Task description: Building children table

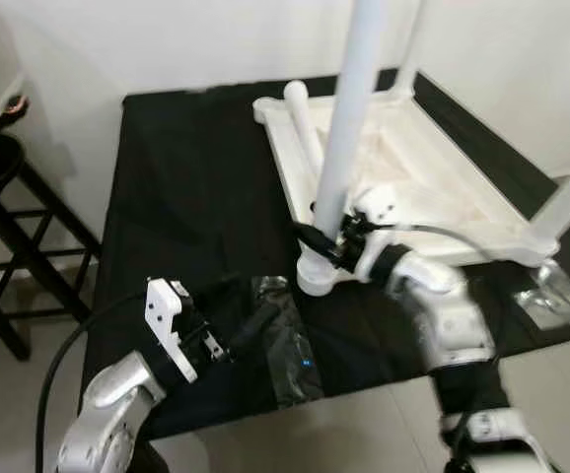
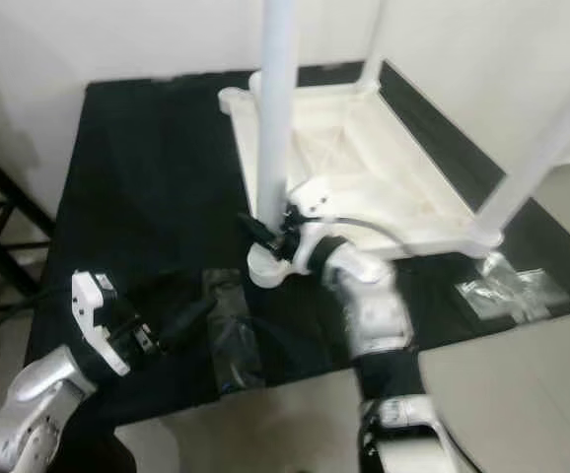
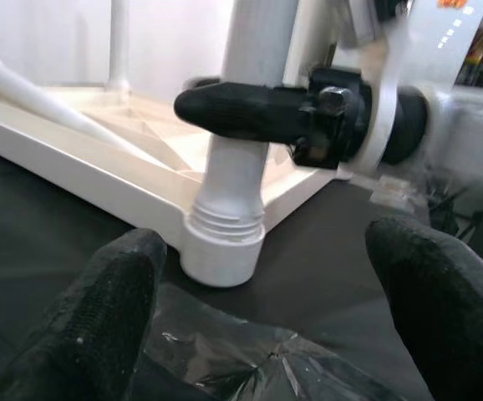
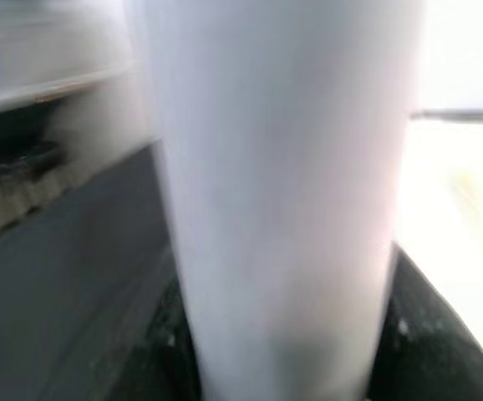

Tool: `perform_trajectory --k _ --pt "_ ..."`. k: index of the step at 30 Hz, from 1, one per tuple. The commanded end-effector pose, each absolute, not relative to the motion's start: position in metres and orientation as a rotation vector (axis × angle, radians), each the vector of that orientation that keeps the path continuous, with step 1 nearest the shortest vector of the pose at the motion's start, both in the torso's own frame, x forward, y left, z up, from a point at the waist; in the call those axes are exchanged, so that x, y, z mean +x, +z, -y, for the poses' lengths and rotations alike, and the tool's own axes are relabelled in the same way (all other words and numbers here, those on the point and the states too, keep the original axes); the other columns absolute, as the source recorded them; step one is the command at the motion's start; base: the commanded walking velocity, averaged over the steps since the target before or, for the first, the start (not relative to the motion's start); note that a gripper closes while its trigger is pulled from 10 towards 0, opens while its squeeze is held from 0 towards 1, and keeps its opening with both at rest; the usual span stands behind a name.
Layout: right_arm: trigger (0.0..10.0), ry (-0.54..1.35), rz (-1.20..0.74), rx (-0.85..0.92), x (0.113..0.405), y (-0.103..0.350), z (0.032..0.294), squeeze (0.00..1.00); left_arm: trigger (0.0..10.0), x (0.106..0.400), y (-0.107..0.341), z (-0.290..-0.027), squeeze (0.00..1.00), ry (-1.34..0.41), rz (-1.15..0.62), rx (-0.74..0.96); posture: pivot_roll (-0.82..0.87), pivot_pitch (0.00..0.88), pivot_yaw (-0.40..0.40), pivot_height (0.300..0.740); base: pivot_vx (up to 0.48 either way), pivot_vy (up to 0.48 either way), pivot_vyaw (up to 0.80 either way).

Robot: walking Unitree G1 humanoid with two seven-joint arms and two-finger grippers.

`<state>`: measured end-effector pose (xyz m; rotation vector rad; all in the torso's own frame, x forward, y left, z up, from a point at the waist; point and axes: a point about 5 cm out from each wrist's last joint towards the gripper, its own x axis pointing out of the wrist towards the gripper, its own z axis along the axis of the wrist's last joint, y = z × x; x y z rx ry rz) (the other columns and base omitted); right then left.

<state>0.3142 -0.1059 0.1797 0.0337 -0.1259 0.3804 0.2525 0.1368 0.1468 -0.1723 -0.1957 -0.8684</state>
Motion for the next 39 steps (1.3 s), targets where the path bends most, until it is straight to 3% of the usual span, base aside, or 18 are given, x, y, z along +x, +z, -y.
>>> perform_trajectory --k 1,6,12,13,14,20,23,25,32,36,37,38,39 --pt "0.0 0.429 -0.084 0.008 0.297 0.138 0.089 0.0 10.0 0.253 0.145 -0.14 0.0 -0.867 0.18 -0.167 -0.08 0.189 0.018 0.74 0.0 0.0 0.0" --pt "0.0 0.447 -0.004 0.015 0.313 0.157 0.096 0.0 10.0 0.254 0.144 -0.141 0.0 -0.868 0.174 -0.166 -0.09 0.183 0.024 0.74 0.0 0.0 0.0" --pt "0.0 0.379 -0.058 0.014 0.315 0.148 0.105 0.0 10.0 0.254 0.143 -0.141 0.0 -0.867 0.172 -0.173 -0.09 0.176 0.018 0.74 0.0 0.0 0.0" --pt "10.0 0.407 -0.062 0.013 0.313 0.147 0.102 0.02 10.0 0.256 0.144 -0.141 0.0 -0.856 0.177 -0.173 -0.08 0.173 0.013 0.74 0.0 0.0 0.0" --pt "10.0 0.43 -0.058 0.021 0.309 0.151 0.098 1.0 10.0 0.257 0.144 -0.141 0.0 -0.849 0.18 -0.173 -0.07 0.173 0.012 0.74 0.0 0.0 0.0" --pt "10.0 0.601 0.038 0.031 0.309 0.179 0.09 1.0 10.0 0.257 0.144 -0.14 0.0 -0.85 0.18 -0.173 -0.08 0.173 0.01 0.74 0.0 0.0 0.0" --pt "10.0 0.843 0.121 -0.062 0.319 0.21 0.098 1.0 10.0 0.257 0.144 -0.139 0.0 -0.853 0.182 -0.176 -0.08 0.172 0.006 0.74 0.0 0.0 0.0" --pt "10.0 0.949 0.136 -0.128 0.324 0.218 0.102 0.0 10.0 0.257 0.144 -0.138 0.0 -0.853 0.183 -0.177 -0.08 0.169 0.001 0.74 0.0 0.0 0.0" --pt "10.0 1.168 0.066 -0.27 0.346 0.227 0.116 0.0 10.0 0.257 0.144 -0.138 0.0 -0.845 0.188 -0.175 -0.06 0.163 -0.004 0.74 0.0 0.0 0.0" --pt "10.0 1.214 0.043 -0.224 0.357 0.233 0.119 0.0 10.0 0.257 0.144 -0.138 0.0 -0.844 0.187 -0.173 -0.05 0.164 -0.004 0.74 0.0 0.0 0.0" --pt "1.8 1.227 0.035 -0.215 0.358 0.233 0.119 0.0 10.0 0.256 0.144 -0.138 0.0 -0.844 0.186 -0.172 -0.05 0.164 -0.004 0.74 0.0 0.0 0.0" --pt "0.0 1.24 0.02 -0.214 0.36 0.233 0.121 0.0 10.0 0.256 0.144 -0.138 0.0 -0.845 0.186 -0.171 -0.05 0.166 -0.005 0.74 0.0 0.0 0.0" --pt "0.0 1.248 0.009 -0.22 0.361 0.232 0.124 0.0 10.0 0.256 0.144 -0.138 0.0 -0.845 0.185 -0.171 -0.05 0.167 -0.006 0.74 0.0 0.0 0.0"
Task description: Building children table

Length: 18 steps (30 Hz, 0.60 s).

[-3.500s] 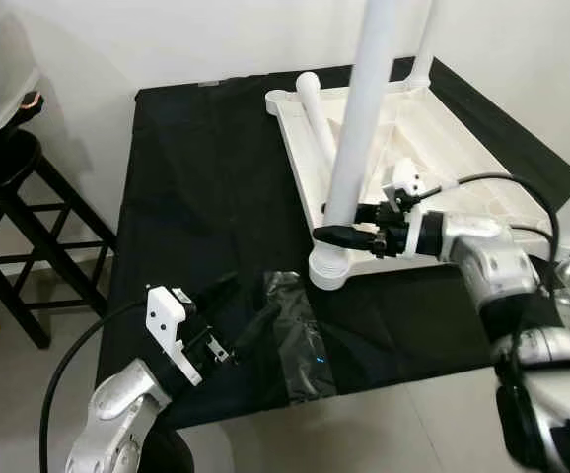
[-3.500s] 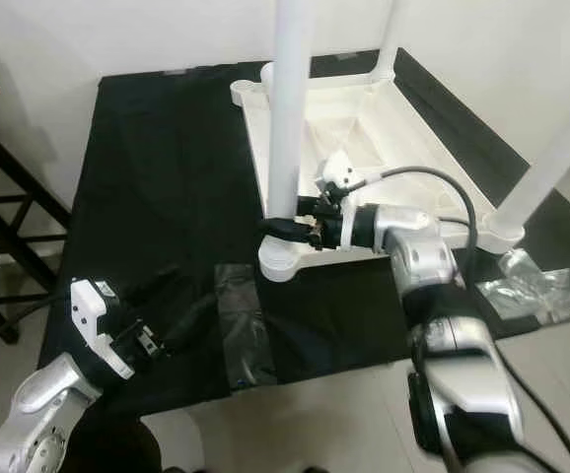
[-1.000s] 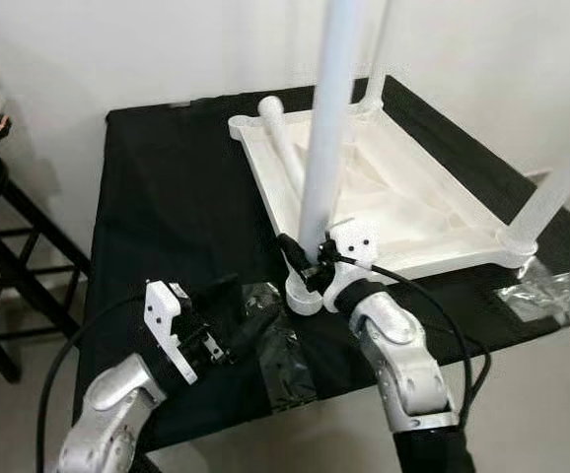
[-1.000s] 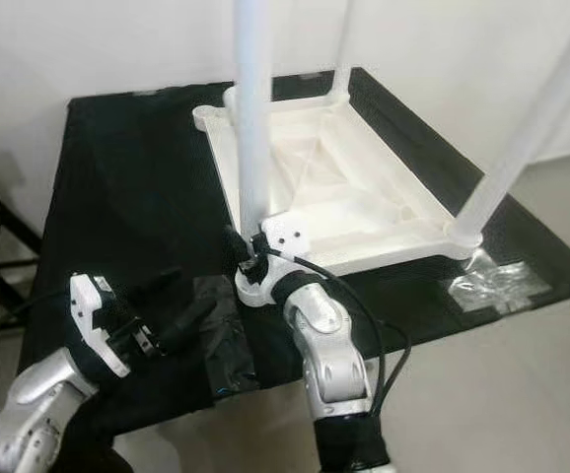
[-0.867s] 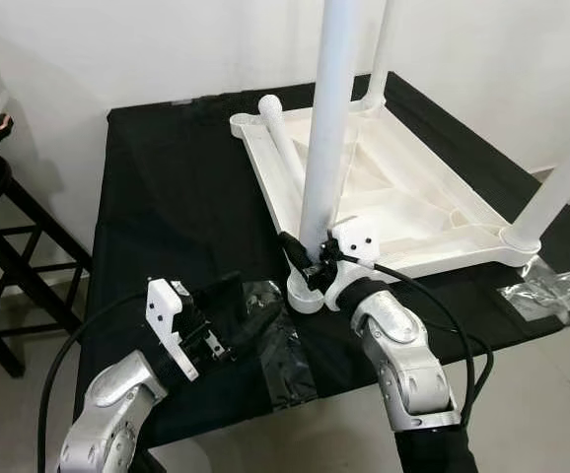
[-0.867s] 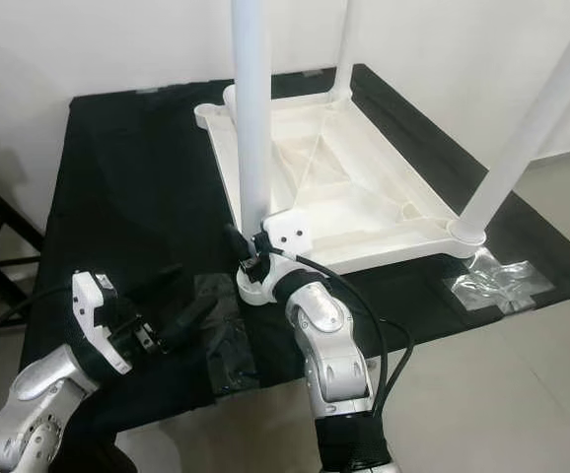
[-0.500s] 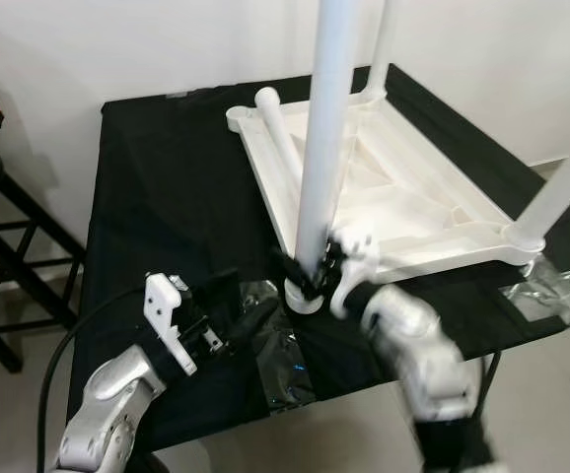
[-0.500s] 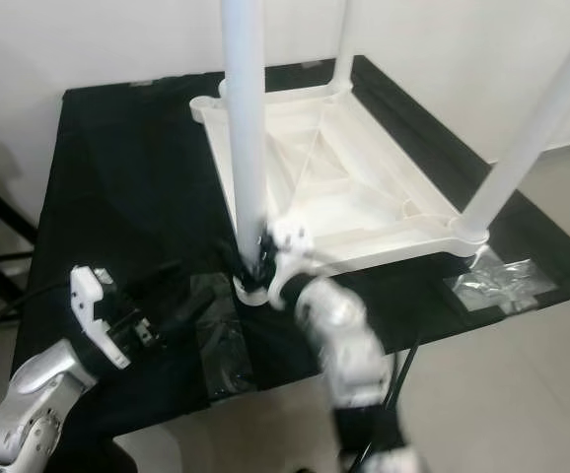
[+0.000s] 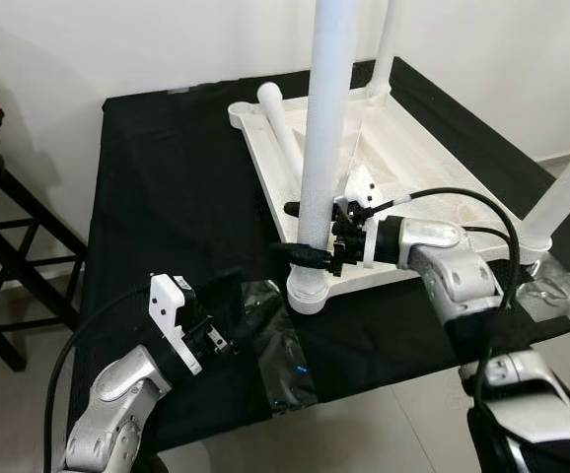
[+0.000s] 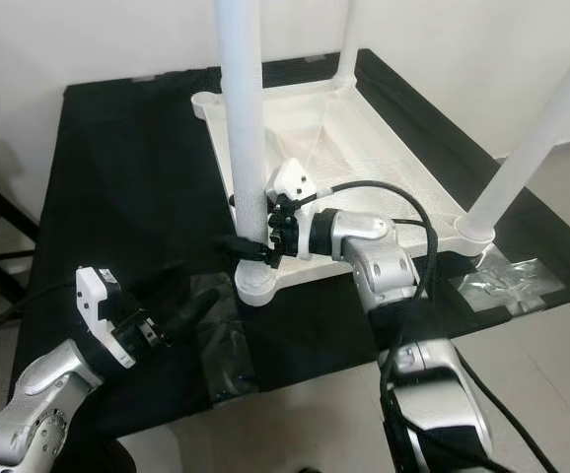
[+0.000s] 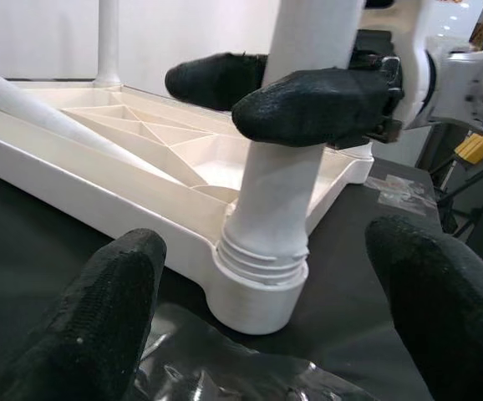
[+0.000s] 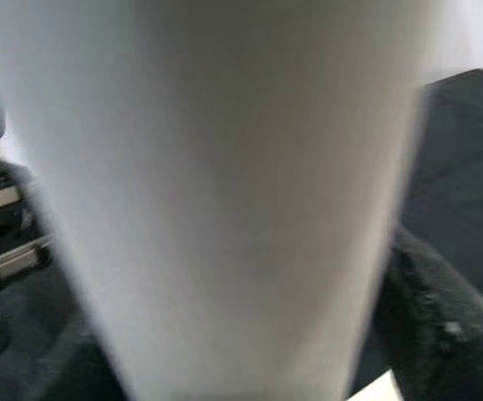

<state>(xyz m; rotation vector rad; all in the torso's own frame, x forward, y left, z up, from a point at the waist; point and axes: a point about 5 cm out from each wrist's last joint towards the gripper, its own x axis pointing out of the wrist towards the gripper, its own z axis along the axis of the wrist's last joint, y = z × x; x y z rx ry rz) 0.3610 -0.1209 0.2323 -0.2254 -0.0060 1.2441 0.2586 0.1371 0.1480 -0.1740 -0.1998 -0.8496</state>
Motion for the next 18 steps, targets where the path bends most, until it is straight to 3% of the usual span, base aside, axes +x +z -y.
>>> perform_trajectory --k 1,12,16,18 --pt "0.0 1.255 -0.001 -0.225 0.362 0.231 0.126 0.0 10.0 0.256 0.144 -0.138 0.0 -0.845 0.184 -0.171 -0.05 0.167 -0.006 0.74 0.0 0.0 0.0" --pt "0.0 1.217 0.019 -0.23 0.361 0.227 0.142 0.0 10.0 0.255 0.144 -0.137 0.0 -0.845 0.183 -0.176 -0.06 0.177 -0.001 0.74 0.0 0.0 0.0" --pt "0.0 1.019 0.021 -0.224 0.36 0.219 0.151 0.0 10.0 0.255 0.144 -0.138 0.0 -0.846 0.184 -0.178 -0.07 0.185 -0.003 0.74 0.0 0.0 0.0" --pt "0.0 0.786 -0.015 -0.11 0.354 0.2 0.145 0.0 10.0 0.255 0.144 -0.139 0.0 -0.845 0.184 -0.178 -0.08 0.188 -0.012 0.74 0.0 0.0 0.0"
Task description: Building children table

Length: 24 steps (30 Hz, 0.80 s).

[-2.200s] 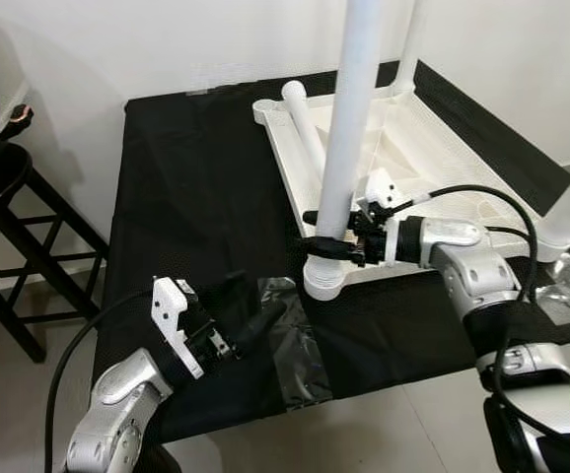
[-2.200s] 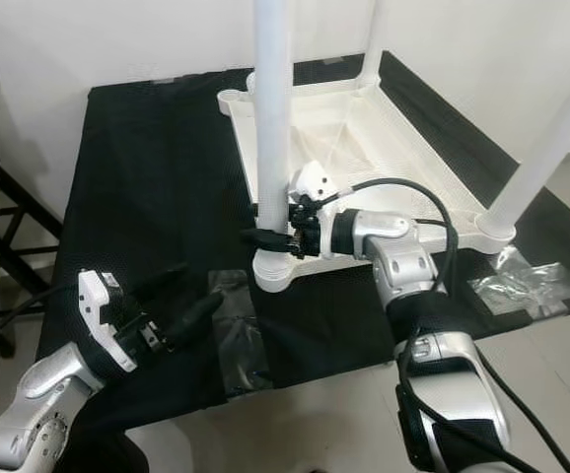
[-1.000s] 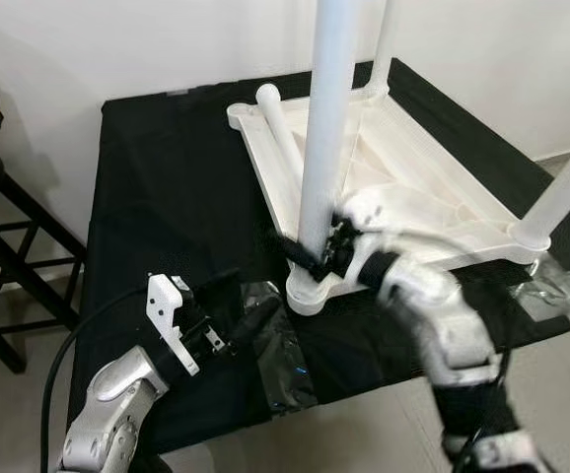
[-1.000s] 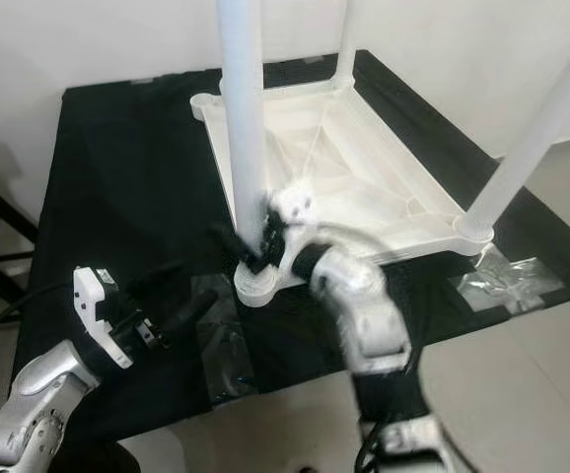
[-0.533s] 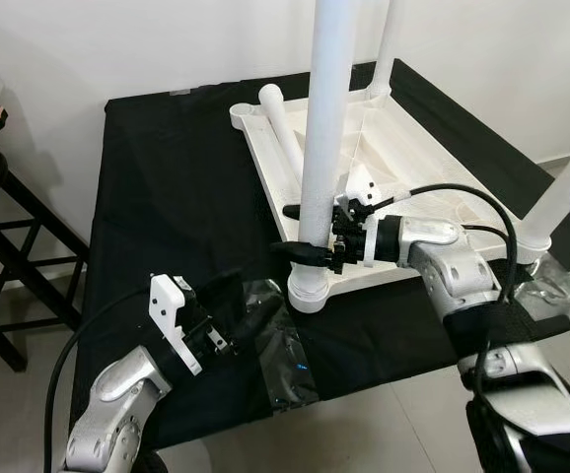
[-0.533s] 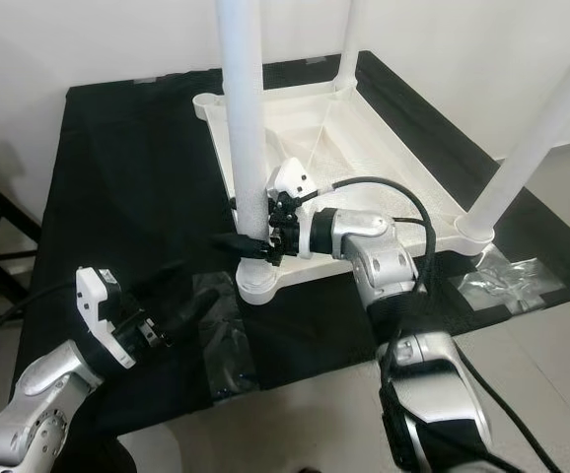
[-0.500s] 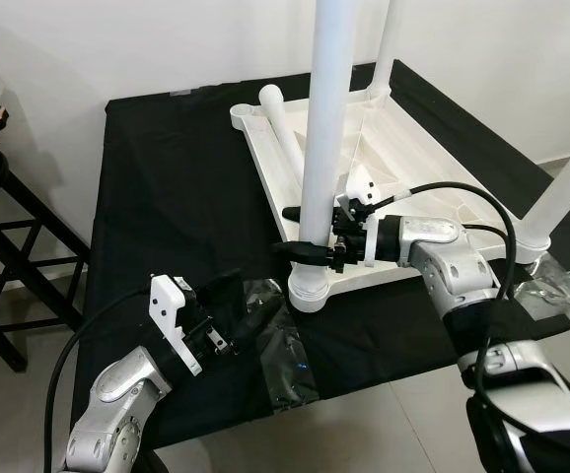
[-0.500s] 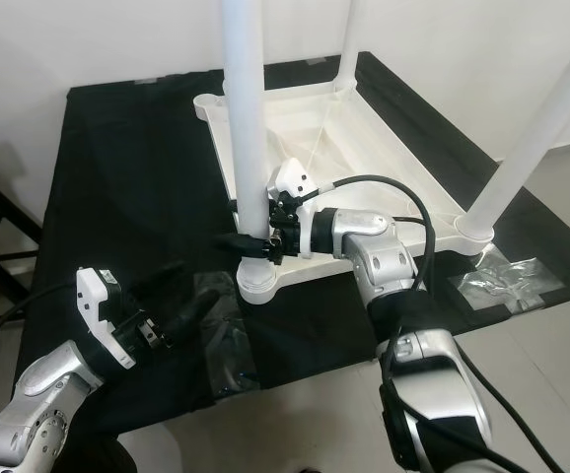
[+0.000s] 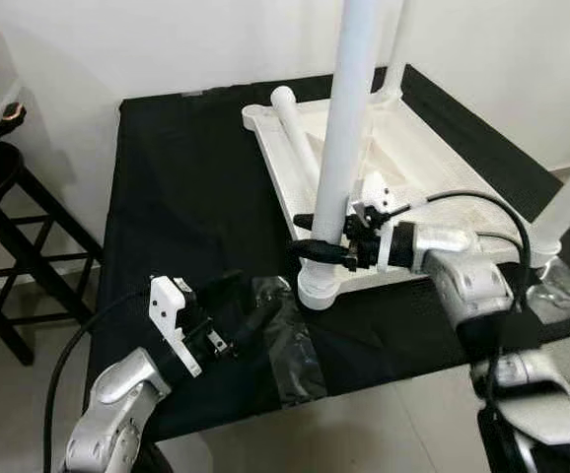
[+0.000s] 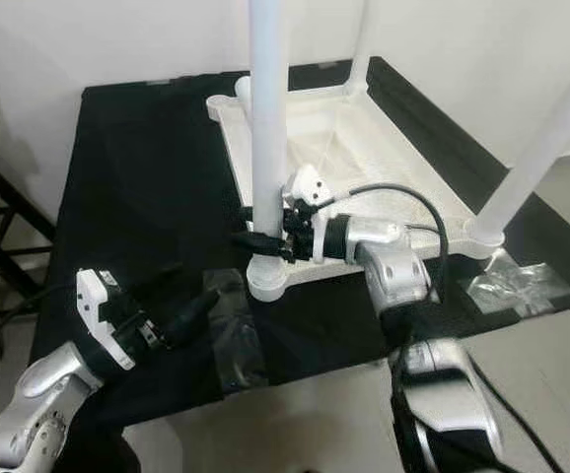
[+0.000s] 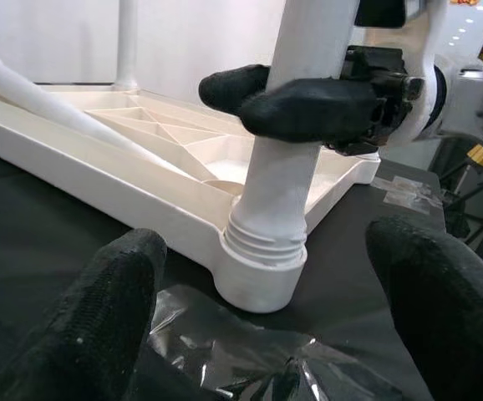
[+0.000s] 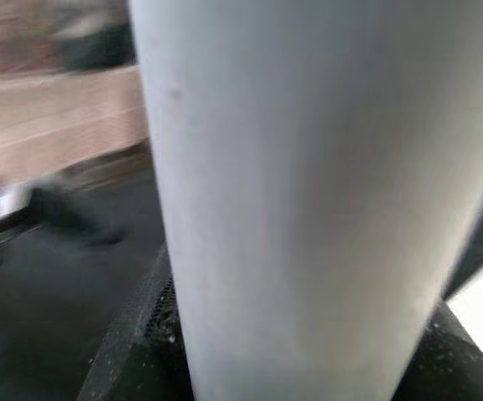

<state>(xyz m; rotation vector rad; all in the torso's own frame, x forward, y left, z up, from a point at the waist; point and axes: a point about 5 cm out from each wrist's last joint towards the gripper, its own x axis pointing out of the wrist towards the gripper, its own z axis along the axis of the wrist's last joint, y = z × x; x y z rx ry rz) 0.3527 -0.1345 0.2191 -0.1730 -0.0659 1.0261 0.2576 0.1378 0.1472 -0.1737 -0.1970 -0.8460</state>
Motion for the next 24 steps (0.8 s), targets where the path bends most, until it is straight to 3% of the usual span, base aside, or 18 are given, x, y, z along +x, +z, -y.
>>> perform_trajectory --k 1,3,4,5,6,13,14,18,19,24 --pt "0.0 0.786 -0.015 -0.11 0.354 0.2 0.145 0.0 10.0 0.255 0.144 -0.139 0.0 -0.845 0.184 -0.178 -0.08 0.188 -0.012 0.74 0.0 0.0 0.0" --pt "0.0 0.412 -0.021 -0.013 0.337 0.171 0.129 0.0 10.0 0.255 0.145 -0.14 0.0 -0.846 0.184 -0.175 -0.08 0.184 -0.011 0.74 0.0 0.0 0.0" --pt "0.0 0.41 -0.063 0.026 0.316 0.148 0.107 0.0 10.0 0.256 0.145 -0.141 0.0 -0.845 0.185 -0.174 -0.07 0.197 0.012 0.74 0.0 0.0 0.0" --pt "0.0 0.448 -0.075 -0.075 0.302 0.14 0.09 0.0 10.0 0.257 0.145 -0.141 0.0 -0.845 0.184 -0.171 -0.07 0.195 0.013 0.74 0.0 0.0 0.0" --pt "0.0 0.52 -0.039 -0.066 0.301 0.146 0.082 0.0 10.0 0.258 0.145 -0.142 0.0 -0.844 0.182 -0.168 -0.09 0.191 0.025 0.74 0.0 0.0 0.0" --pt "0.0 0.532 -0.065 -0.031 0.312 0.144 0.089 0.0 10.0 0.261 0.144 -0.144 0.0 -0.838 0.18 -0.169 -0.09 0.173 0.011 0.74 0.0 0.0 0.0" --pt "10.0 0.523 -0.063 -0.021 0.312 0.144 0.091 0.0 10.0 0.261 0.144 -0.144 0.0 -0.825 0.185 -0.169 -0.08 0.171 0.011 0.74 0.0 0.0 0.0" --pt "10.0 0.545 -0.057 0.086 0.307 0.152 0.09 0.0 10.0 0.262 0.144 -0.144 0.0 -0.813 0.188 -0.171 -0.08 0.162 0.009 0.74 0.0 0.0 0.0" --pt "10.0 0.63 -0.046 0.103 0.306 0.159 0.086 1.0 10.0 0.262 0.143 -0.143 0.0 -0.82 0.185 -0.17 -0.08 0.157 0.01 0.74 0.0 0.0 0.0" --pt "10.0 0.894 0.069 0.032 0.304 0.195 0.086 1.0 10.0 0.262 0.142 -0.142 0.0 -0.832 0.18 -0.169 -0.08 0.149 0.009 0.74 0.0 0.0 0.0"
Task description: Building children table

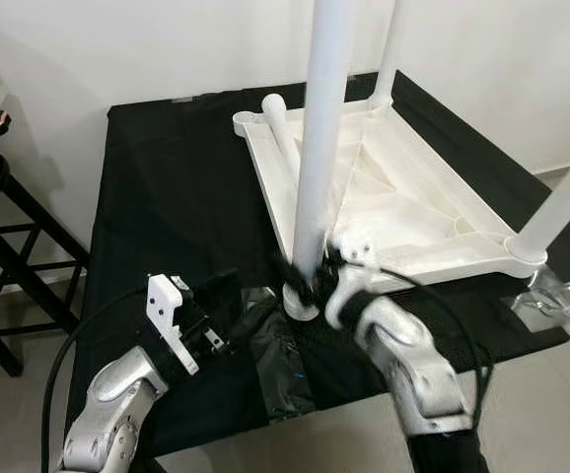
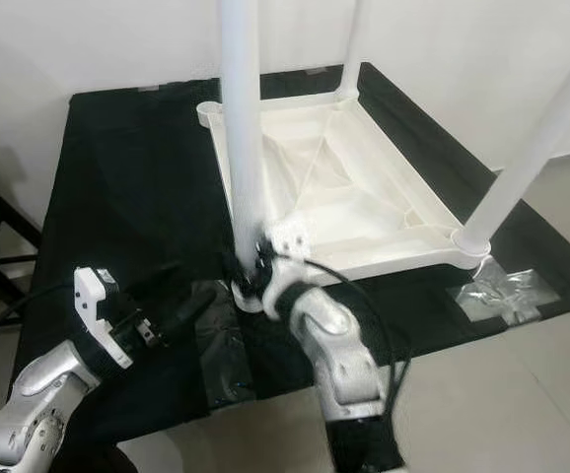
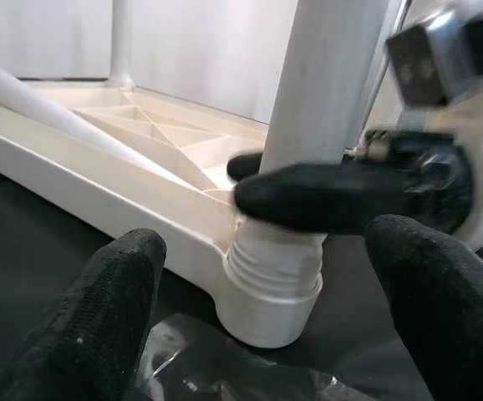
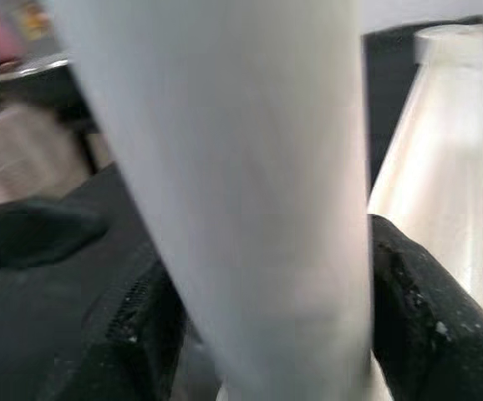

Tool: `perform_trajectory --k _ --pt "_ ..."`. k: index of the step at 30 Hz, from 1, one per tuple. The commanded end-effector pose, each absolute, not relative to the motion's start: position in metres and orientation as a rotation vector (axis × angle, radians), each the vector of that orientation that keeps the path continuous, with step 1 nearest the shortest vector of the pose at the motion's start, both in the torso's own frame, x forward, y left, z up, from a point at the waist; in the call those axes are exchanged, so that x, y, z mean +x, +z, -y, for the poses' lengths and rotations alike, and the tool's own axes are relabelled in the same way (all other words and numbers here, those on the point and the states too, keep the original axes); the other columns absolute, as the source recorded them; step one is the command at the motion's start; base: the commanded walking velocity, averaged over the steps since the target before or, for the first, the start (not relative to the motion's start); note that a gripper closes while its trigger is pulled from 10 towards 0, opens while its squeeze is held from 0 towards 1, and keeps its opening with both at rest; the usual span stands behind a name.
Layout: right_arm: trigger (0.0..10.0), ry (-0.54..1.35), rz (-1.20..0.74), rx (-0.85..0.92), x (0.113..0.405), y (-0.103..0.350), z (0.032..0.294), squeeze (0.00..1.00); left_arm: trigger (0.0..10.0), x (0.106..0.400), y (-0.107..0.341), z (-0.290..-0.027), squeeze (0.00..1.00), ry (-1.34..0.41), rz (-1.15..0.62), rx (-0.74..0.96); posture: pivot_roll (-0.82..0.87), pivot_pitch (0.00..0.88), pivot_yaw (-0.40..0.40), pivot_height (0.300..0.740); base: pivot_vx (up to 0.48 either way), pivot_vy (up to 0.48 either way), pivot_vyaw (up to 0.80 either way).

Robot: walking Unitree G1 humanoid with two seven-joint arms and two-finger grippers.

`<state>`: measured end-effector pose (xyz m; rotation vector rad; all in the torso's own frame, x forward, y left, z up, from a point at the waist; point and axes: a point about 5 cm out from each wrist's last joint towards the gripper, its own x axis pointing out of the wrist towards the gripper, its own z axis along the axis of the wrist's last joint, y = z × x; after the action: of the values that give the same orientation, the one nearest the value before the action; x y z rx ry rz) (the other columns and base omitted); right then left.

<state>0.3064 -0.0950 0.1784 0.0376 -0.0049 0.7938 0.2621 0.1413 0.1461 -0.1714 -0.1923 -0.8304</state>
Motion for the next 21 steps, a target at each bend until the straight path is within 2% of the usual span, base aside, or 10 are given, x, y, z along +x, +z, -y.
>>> perform_trajectory --k 1,4,5,6,7,12,13,20,21 --pt "10.0 0.924 0.086 0.005 0.305 0.2 0.088 1.0 10.0 0.262 0.142 -0.141 0.0 -0.834 0.18 -0.169 -0.08 0.149 0.009 0.74 0.0 0.0 0.0" --pt "10.0 1.008 0.126 -0.082 0.31 0.211 0.094 1.0 10.0 0.262 0.141 -0.141 0.0 -0.835 0.18 -0.17 -0.08 0.145 0.005 0.74 0.0 0.0 0.0" --pt "10.0 1.143 0.132 -0.14 0.311 0.219 0.097 0.42 10.0 0.262 0.141 -0.14 0.0 -0.833 0.181 -0.172 -0.07 0.14 -0.001 0.74 0.0 0.0 0.0" --pt "10.0 1.143 0.132 -0.14 0.311 0.219 0.097 0.42 10.0 0.262 0.141 -0.14 0.0 -0.833 0.181 -0.172 -0.07 0.14 -0.001 0.74 0.0 0.0 0.0" --pt "10.0 1.204 0.123 -0.16 0.314 0.222 0.1 0.0 10.0 0.262 0.141 -0.14 0.0 -0.831 0.181 -0.172 -0.07 0.138 -0.001 0.74 0.0 0.0 0.0" --pt "10.0 1.291 0.09 -0.197 0.323 0.227 0.108 0.0 10.0 0.261 0.14 -0.139 0.0 -0.828 0.182 -0.17 -0.06 0.136 -0.001 0.74 0.0 0.0 0.0" --pt "10.0 1.33 0.045 -0.21 0.335 0.229 0.116 0.0 10.0 0.26 0.14 -0.139 0.0 -0.829 0.181 -0.17 -0.06 0.138 -0.001 0.74 0.0 0.0 0.0" --pt "10.0 1.383 -0.021 -0.201 0.347 0.23 0.127 0.0 10.0 0.258 0.14 -0.139 0.0 -0.833 0.18 -0.17 -0.06 0.145 -0.001 0.74 0.0 0.0 0.0" --pt "5.3 1.376 -0.03 -0.195 0.351 0.229 0.13 0.0 10.0 0.258 0.14 -0.139 0.0 -0.833 0.18 -0.17 -0.05 0.148 -0.002 0.74 0.0 0.0 0.0"
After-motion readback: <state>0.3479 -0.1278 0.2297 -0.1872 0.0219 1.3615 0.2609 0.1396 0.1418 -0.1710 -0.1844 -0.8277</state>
